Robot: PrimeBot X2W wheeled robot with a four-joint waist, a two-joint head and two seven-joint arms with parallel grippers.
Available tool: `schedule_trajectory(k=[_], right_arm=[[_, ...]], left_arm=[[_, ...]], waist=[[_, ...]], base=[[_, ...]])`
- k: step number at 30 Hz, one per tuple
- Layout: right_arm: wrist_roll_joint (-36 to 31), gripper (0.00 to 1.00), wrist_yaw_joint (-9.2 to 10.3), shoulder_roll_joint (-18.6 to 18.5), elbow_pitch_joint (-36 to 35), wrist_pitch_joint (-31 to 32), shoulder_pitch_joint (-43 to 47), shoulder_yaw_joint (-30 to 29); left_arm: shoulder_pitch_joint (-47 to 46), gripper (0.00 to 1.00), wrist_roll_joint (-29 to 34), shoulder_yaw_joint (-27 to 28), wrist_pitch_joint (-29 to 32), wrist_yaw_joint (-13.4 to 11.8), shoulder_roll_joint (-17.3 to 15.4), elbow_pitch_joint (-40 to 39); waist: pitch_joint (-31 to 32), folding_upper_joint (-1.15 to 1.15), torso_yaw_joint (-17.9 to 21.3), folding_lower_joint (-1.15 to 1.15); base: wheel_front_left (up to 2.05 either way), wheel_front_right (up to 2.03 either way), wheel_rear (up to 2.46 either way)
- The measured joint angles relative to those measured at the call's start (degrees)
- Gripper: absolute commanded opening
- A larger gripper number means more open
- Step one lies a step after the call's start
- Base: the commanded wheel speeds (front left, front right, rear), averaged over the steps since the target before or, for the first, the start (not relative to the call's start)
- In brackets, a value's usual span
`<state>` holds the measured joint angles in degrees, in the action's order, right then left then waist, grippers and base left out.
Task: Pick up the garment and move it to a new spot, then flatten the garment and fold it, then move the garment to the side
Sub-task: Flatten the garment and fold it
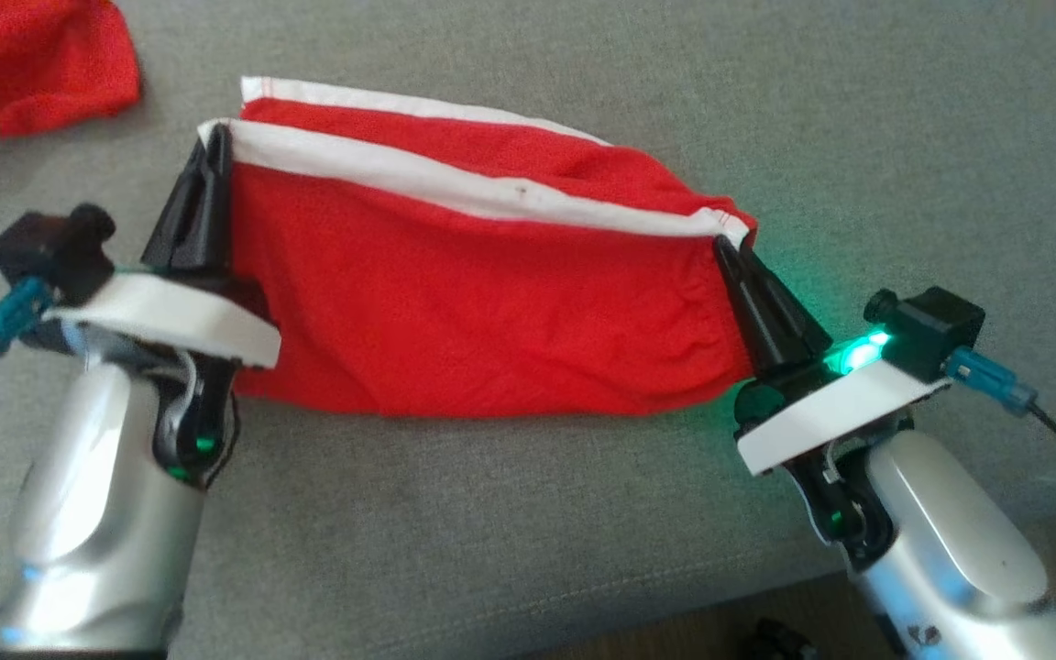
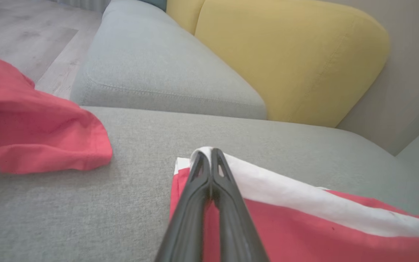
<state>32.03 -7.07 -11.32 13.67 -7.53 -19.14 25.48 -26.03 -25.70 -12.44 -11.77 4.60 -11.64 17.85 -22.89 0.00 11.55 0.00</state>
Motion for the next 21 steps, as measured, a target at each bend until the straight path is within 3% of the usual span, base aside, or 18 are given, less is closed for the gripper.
schedule_trajectory(k=[21], right_arm=[[-1.36,0.0,0.0,3.71,7.58,-3.16,-6.49,-0.52]], left_arm=[[-17.0,0.0,1.93,-3.37,2.61,0.34,0.99,21.26]], waist=[[-4.15,0.0,0.75,0.0]], base=[[0.0,0.0,0.0]])
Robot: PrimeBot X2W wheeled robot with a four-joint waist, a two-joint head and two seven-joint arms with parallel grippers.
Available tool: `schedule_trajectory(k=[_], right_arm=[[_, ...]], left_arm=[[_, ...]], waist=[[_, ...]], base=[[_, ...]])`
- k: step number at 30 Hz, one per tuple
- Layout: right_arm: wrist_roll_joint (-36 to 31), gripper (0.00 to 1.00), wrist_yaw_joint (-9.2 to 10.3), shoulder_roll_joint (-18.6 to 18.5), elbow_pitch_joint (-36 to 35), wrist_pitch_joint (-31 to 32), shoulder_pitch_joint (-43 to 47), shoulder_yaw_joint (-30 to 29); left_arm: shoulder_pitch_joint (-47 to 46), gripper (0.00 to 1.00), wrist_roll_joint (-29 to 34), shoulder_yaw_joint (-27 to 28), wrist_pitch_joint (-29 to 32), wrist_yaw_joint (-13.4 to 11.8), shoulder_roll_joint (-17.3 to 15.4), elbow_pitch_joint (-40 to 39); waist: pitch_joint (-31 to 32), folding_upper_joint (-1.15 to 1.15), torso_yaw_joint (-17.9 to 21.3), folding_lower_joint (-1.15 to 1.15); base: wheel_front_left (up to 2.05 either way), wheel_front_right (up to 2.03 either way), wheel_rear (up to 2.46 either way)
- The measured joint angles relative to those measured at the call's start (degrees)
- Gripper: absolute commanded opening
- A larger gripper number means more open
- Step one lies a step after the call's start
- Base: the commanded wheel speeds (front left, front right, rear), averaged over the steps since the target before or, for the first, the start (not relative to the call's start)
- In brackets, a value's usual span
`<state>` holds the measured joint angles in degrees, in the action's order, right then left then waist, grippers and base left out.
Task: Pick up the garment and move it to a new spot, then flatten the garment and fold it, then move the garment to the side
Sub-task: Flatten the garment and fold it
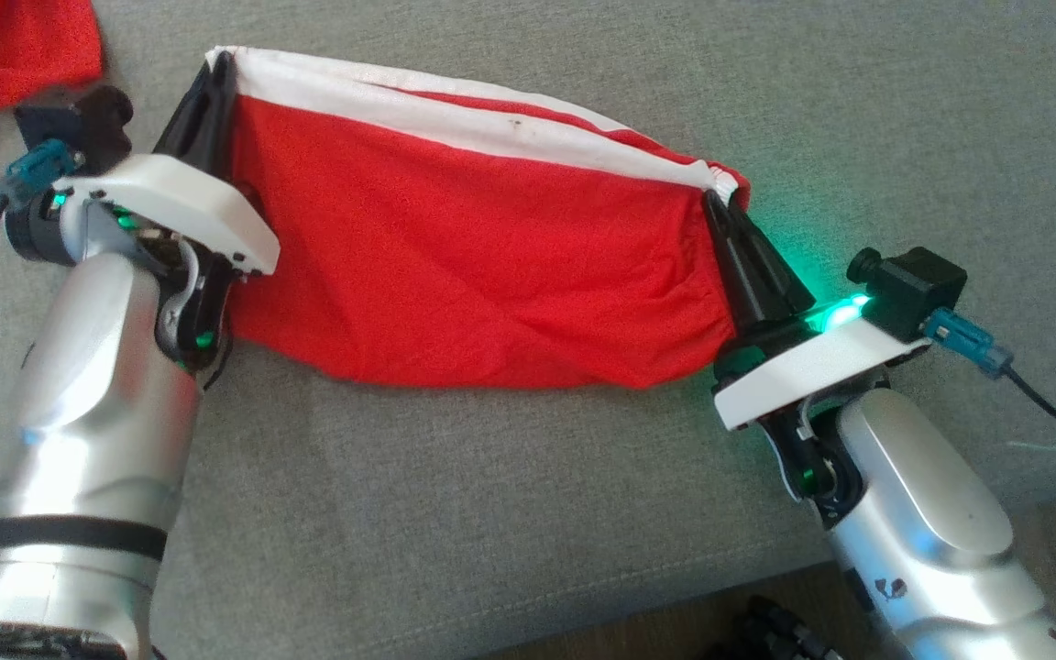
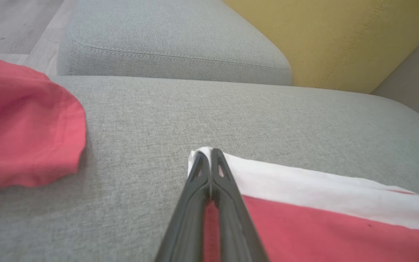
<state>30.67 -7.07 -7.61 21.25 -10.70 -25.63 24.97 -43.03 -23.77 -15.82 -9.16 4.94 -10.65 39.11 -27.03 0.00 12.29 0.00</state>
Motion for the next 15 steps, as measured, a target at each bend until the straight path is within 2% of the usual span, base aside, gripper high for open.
schedule_trajectory(k=[3,4,5,6,7,8,9,15], right_arm=[[-0.01,0.0,0.0,0.3,0.73,-0.42,-0.18,0.0],[-0.01,0.11,0.0,0.36,0.93,-0.45,-0.35,0.0],[-0.02,0.32,0.0,0.44,1.22,-0.49,-0.63,0.0],[-0.1,0.53,0.0,0.57,1.44,-0.65,-0.9,-0.03],[-0.2,0.88,0.0,0.68,1.6,-0.87,-1.04,-0.08],[-0.33,0.88,0.0,0.87,1.82,-0.92,-1.06,-0.15],[-0.53,1.0,0.0,1.08,2.05,-0.93,-1.05,-0.29],[-2.25,1.0,0.0,1.46,2.86,-2.02,-0.93,-2.88]], left_arm=[[-1.3,0.0,0.0,-0.09,-0.01,-0.23,0.02,1.98],[-1.59,0.0,0.0,-0.14,0.11,-0.22,0.07,2.56],[-1.92,0.11,0.0,-0.2,0.34,-0.21,0.13,3.23],[-2.08,0.35,0.0,-0.25,0.32,-0.2,0.14,3.65],[-2.16,0.53,0.0,-0.33,0.2,-0.18,0.18,3.96],[-2.19,0.53,0.0,-0.38,-0.15,-0.12,0.2,4.24],[-2.22,1.0,0.0,-0.43,-0.52,0.0,0.25,4.59],[-2.33,1.0,-0.03,-1.98,-1.46,0.53,1.55,5.68]], waist=[[-0.05,0.0,0.26,0.0],[-0.04,0.0,0.33,0.0],[-0.01,0.0,0.38,0.0],[0.04,0.0,0.4,0.0],[0.09,0.0,0.4,0.0],[0.18,0.0,0.38,0.0],[0.3,0.0,0.35,0.0],[1.67,0.0,-0.13,0.0]], base=[[0.0,0.0,0.0],[0.0,0.0,0.0],[0.0,0.0,0.0],[0.0,0.0,0.0],[0.0,0.0,0.0],[0.0,0.0,0.0],[0.0,0.0,0.0],[0.0,0.0,0.0]])
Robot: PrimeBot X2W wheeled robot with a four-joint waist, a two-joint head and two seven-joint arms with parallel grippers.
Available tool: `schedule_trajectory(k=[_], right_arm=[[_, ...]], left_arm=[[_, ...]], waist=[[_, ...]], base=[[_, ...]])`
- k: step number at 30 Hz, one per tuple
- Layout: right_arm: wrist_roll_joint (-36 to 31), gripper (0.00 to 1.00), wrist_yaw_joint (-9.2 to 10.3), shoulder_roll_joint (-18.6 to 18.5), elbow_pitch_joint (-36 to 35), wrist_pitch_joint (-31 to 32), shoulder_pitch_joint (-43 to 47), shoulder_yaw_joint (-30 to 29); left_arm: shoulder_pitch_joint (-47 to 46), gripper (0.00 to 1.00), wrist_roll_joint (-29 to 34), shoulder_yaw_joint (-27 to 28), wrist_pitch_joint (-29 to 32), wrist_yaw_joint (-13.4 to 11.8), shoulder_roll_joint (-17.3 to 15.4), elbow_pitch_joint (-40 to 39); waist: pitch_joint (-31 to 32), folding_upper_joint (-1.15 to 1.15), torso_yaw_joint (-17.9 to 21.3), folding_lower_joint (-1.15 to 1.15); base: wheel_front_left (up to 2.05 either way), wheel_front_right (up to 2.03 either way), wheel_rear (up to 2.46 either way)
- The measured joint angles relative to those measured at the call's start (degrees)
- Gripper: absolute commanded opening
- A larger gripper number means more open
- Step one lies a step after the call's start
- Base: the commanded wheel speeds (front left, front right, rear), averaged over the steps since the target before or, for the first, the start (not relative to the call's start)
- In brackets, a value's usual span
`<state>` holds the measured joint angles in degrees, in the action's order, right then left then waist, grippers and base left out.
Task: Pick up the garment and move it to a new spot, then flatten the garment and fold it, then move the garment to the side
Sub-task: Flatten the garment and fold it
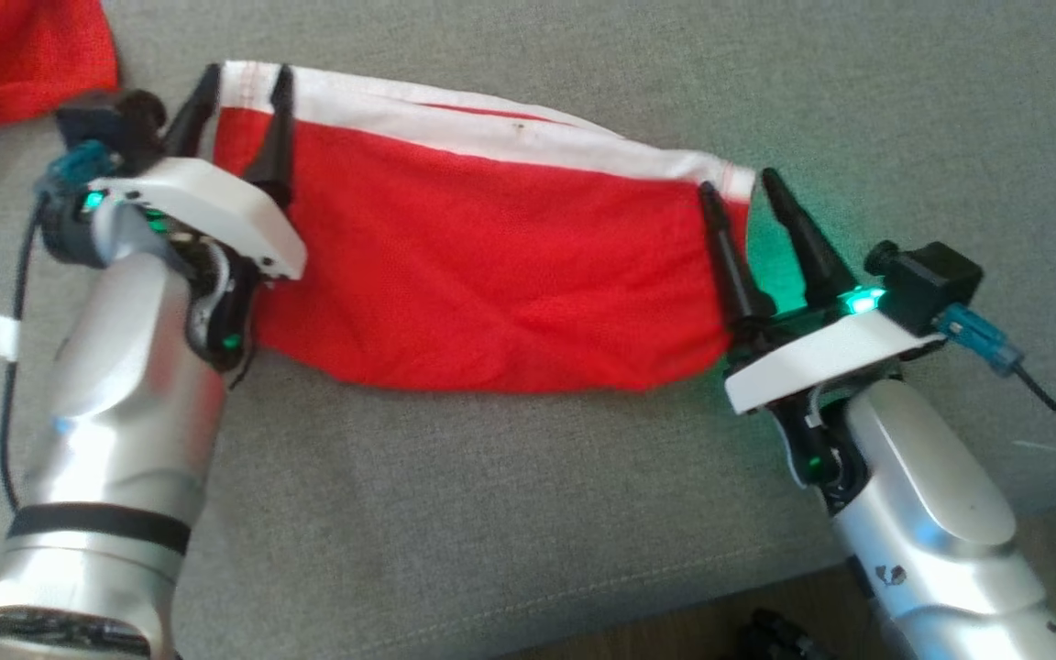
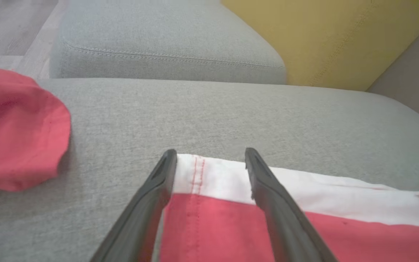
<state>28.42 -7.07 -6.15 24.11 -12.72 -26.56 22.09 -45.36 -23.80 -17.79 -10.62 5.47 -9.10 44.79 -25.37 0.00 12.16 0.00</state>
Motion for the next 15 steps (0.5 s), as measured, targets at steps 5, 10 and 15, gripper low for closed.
schedule_trajectory(k=[5,10,15], right_arm=[[-3.03,1.0,0.0,0.13,-0.78,-0.41,1.3,-3.39],[-6.61,1.0,0.0,0.55,-3.56,0.8,5.96,-7.86],[-9.9,1.0,0.0,1.63,-8.25,3.38,9.78,-11.87]], left_arm=[[0.71,1.0,-0.07,-0.97,-0.14,0.44,0.64,-0.68],[4.95,1.0,-0.22,-1.87,0.57,0.41,0.35,-3.58],[11.35,1.0,-1.69,-1.83,3.69,-0.67,-1.3,-8.01]], waist=[[1.98,0.0,-0.65,0.0],[4.36,0.0,-1.3,0.0],[6.7,0.0,-1.75,0.0]], base=[[0.0,0.0,0.0],[0.0,0.0,0.0],[0.0,0.0,0.0]])
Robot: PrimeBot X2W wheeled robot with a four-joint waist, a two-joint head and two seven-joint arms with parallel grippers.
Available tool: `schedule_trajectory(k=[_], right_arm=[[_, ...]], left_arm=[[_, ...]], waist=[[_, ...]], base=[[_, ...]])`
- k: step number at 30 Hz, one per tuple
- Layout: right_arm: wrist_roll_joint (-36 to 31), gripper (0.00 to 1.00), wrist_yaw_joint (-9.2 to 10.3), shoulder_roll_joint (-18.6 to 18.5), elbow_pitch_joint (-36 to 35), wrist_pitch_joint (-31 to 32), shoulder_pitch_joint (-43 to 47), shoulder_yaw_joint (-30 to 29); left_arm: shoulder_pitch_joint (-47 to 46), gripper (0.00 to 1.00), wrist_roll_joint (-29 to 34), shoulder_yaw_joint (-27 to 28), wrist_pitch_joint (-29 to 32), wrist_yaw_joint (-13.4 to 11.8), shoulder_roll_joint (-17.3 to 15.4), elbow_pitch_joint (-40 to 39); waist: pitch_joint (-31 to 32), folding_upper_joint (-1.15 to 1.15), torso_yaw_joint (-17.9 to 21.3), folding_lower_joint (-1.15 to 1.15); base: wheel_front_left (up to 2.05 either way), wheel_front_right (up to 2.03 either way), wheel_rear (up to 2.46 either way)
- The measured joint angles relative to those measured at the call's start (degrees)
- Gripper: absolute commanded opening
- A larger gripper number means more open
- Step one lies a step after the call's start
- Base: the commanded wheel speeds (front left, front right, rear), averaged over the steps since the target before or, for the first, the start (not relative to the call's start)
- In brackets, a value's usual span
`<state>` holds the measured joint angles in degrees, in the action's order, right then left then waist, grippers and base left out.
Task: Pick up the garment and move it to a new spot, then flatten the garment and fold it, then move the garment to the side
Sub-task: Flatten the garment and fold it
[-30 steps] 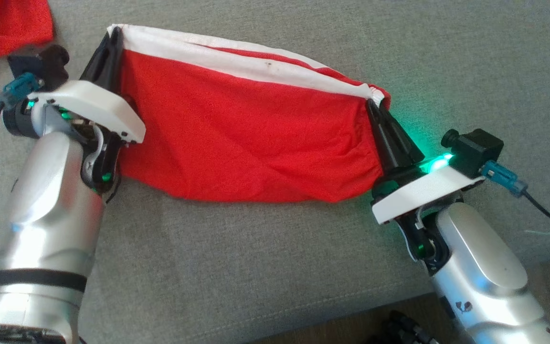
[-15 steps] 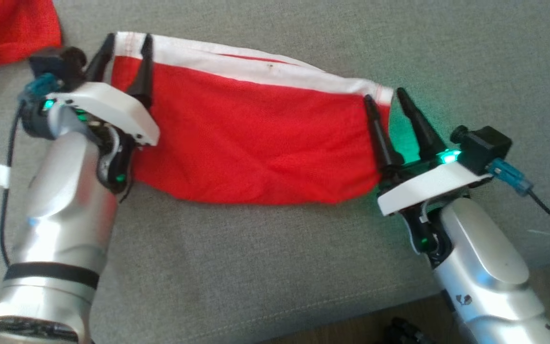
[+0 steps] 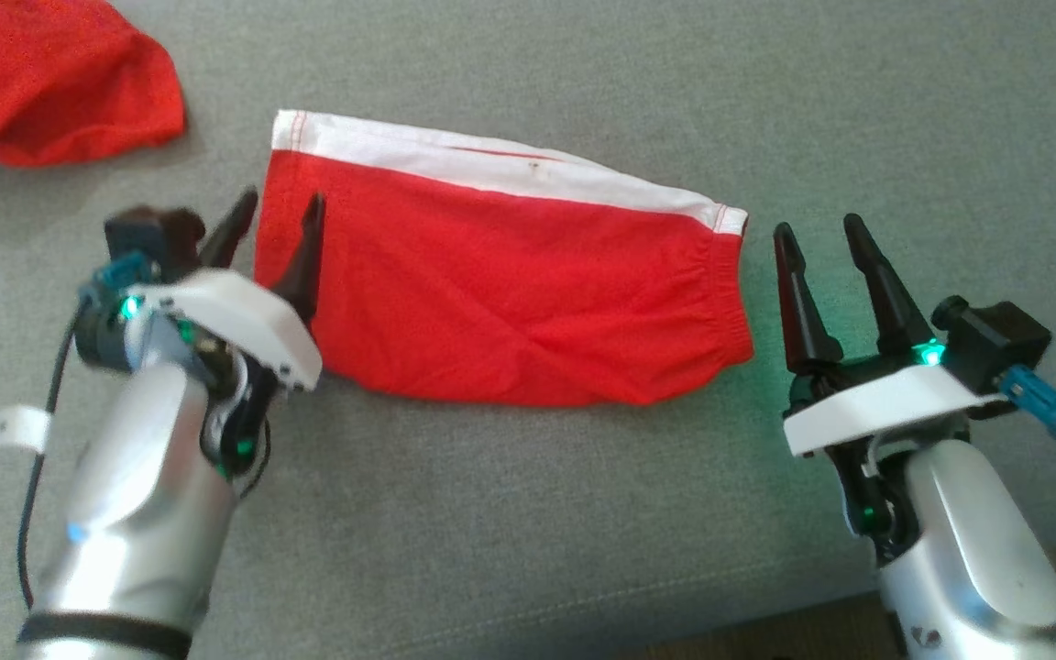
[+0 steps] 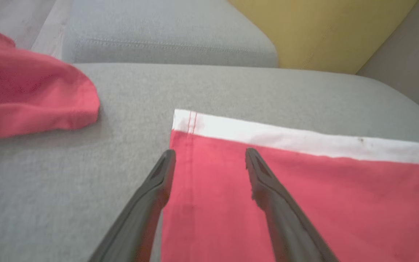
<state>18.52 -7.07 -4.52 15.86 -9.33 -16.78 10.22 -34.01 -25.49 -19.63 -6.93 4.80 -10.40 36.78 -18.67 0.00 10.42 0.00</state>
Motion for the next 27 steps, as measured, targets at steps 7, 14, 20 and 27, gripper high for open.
schedule_trajectory(k=[7,14,20,27], right_arm=[[-1.48,1.0,0.0,0.58,-6.17,3.21,3.7,-2.4],[-1.9,1.0,0.0,0.94,-8.68,5.0,4.5,-2.6],[-1.89,1.0,0.0,1.05,-9.93,5.32,4.48,-2.53],[-1.88,1.0,0.0,1.1,-10.43,5.66,4.48,-2.46]], left_arm=[[8.14,1.0,-1.2,0.07,5.03,-3.02,-1.53,-5.9],[10.49,1.0,-3.13,0.3,10.85,-5.69,-2.19,-8.12],[10.4,1.0,-4.95,1.68,15.69,-6.71,-3.66,-9.67],[10.22,0.93,-7.46,1.57,21.83,-5.23,-4.65,-11.83]], waist=[[2.42,0.0,-0.17,0.0],[2.65,0.0,0.41,0.0],[1.9,0.0,0.91,0.0],[1.55,0.0,1.14,0.0]], base=[[0.0,0.0,0.0],[0.0,0.0,0.0],[0.0,0.0,0.0],[0.0,0.0,0.0]])
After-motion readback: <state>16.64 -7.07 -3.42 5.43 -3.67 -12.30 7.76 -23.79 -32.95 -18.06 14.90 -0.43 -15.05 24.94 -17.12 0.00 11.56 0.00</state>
